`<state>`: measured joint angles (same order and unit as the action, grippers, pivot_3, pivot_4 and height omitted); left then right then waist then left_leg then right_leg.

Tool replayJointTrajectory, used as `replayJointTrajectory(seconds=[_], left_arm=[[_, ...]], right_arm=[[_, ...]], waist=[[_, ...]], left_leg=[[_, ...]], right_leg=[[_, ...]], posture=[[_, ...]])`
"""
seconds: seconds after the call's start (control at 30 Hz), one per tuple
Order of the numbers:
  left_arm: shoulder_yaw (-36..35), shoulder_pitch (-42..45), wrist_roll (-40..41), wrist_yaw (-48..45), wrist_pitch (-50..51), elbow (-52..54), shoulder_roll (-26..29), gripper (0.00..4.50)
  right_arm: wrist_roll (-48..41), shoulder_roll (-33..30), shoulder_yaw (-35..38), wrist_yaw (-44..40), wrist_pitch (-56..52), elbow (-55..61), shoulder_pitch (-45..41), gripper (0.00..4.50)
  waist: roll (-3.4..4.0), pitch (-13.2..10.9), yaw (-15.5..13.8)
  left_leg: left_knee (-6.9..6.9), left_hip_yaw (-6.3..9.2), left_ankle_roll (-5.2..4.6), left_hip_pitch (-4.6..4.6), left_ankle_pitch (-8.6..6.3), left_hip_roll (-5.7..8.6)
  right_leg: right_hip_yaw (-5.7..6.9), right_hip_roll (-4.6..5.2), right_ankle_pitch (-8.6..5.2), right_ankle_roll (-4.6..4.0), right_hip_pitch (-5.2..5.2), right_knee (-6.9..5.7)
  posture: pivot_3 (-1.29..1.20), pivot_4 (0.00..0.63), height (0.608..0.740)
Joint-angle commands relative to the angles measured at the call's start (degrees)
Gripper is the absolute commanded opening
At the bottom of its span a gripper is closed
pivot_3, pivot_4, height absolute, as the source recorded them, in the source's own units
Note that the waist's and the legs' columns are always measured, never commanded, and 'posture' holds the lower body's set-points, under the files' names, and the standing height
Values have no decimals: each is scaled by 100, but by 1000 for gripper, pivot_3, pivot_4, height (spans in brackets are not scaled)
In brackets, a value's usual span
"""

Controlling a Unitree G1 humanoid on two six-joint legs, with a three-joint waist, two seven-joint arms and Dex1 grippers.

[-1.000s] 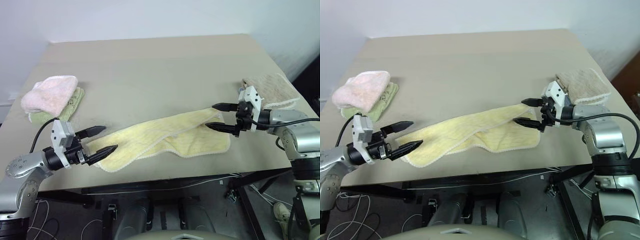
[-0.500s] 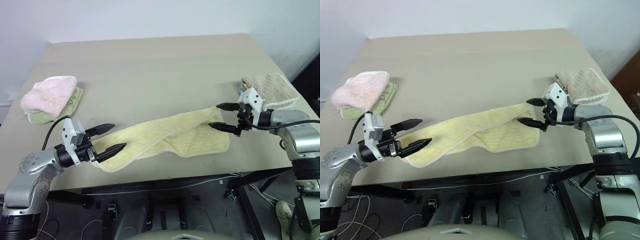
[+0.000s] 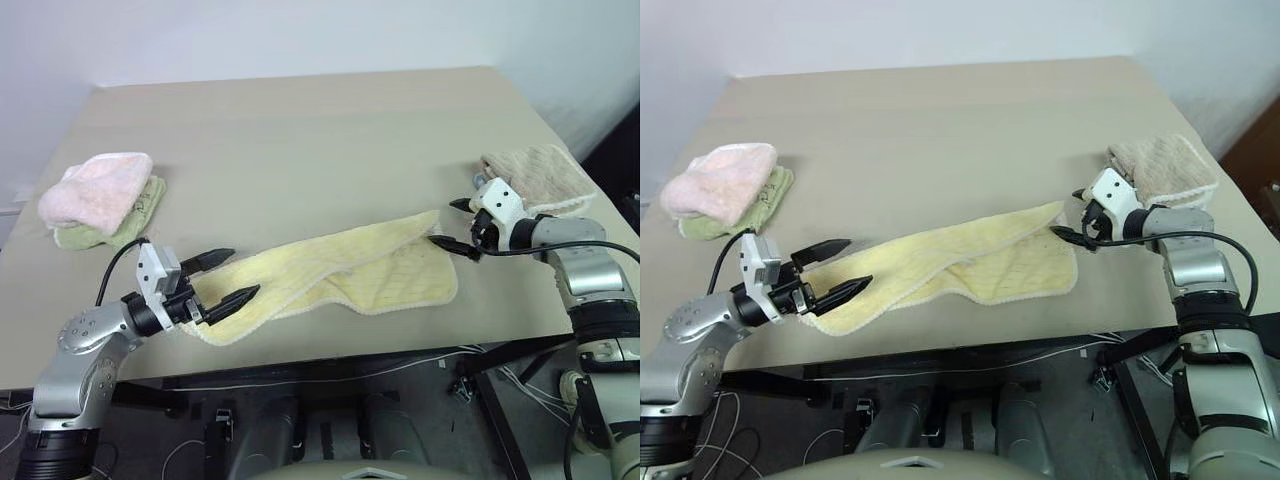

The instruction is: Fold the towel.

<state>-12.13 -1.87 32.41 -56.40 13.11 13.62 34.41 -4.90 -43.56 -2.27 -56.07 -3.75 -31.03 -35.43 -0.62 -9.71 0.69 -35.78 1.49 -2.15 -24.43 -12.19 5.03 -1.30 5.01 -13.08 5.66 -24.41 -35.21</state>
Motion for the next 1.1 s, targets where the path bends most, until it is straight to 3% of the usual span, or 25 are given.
replayJointTrajectory(seconds=[0.03, 0.4, 0.83, 1.1], left_arm=[[2, 14, -123, 67, -211, 71, -35, 4486], [71, -252, -394, 35, -465, 97, -36, 4486], [-15, -382, -279, 288, -384, 347, -59, 4486], [41, -265, -323, 293, -406, 250, -42, 4486]], right_arm=[[313, 91, -63, 296, 514, -409, -454, 4500], [1097, 518, -483, 858, 1401, -1410, -1059, 4500], [943, -166, -296, 30, 1564, -1605, -1261, 4500], [1327, -59, -492, 276, 1840, -2053, -1366, 4500]], waist=[[1, 0, 6], [4, -1, 29], [7, -3, 25], [12, -3, 29]], left_leg=[[-4, 0, 0, 0, 0, 0], [-10, 0, 1, 2, 0, 0], [-14, 1, 0, 3, 0, 1], [-16, 1, 0, 5, 0, 1]], right_leg=[[0, 0, 0, 0, 1, 0], [0, -3, 3, 4, 2, -7], [3, -3, 0, -1, 7, -7], [1, -4, 0, -1, 6, -11]], posture=[[0, 150, 740], [0, 150, 740], [0, 150, 740], [0, 150, 740]])
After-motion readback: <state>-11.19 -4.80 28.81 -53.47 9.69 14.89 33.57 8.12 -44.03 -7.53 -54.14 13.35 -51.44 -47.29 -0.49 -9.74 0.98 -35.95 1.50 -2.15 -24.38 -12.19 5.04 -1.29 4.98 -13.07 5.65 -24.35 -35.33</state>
